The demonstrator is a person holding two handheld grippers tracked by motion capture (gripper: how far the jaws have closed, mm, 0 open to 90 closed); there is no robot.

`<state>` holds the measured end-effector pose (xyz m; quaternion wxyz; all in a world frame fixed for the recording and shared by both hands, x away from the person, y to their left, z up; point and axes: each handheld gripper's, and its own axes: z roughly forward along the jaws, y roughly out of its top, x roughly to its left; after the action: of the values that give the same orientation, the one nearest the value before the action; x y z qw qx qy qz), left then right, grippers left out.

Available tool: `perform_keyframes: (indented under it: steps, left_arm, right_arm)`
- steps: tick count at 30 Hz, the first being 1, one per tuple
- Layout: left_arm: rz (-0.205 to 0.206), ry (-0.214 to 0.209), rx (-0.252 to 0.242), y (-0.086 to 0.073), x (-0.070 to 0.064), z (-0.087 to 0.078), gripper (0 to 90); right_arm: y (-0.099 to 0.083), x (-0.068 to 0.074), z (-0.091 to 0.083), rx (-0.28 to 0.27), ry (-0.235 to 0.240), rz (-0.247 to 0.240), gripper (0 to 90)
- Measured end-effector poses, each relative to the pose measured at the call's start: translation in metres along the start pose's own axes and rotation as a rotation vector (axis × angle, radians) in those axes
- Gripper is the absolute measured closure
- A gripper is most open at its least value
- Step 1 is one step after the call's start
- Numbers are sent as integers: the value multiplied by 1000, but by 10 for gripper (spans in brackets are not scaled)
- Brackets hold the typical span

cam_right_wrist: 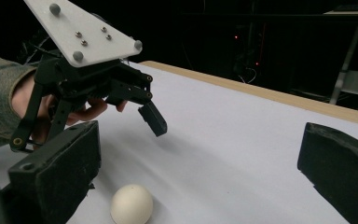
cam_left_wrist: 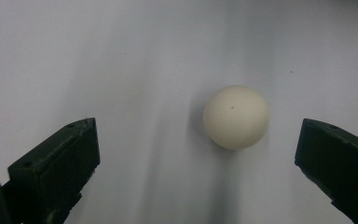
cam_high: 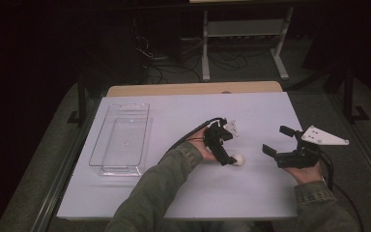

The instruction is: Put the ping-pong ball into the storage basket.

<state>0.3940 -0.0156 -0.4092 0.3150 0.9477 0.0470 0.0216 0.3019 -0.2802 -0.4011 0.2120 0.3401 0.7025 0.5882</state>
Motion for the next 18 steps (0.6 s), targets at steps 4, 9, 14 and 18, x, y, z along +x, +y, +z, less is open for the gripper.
perform_keyframes:
  steps: [4,9,14,18]
  left_arm:
    - [-2,-7,3,-1,0,4,0]
    - [-1,-13,8,-2,-1,8,0]
    - [3,-18,10,-2,-2,11,0]
    - [-7,-30,11,-2,-2,13,0]
  right_arm:
    - [0,-1,0,-2,0,2,0]
    - [0,0,-1,-1,0,2,0]
    - [0,0,0,0,1,2,0]
    - [0,0,0,-2,-1,1,0]
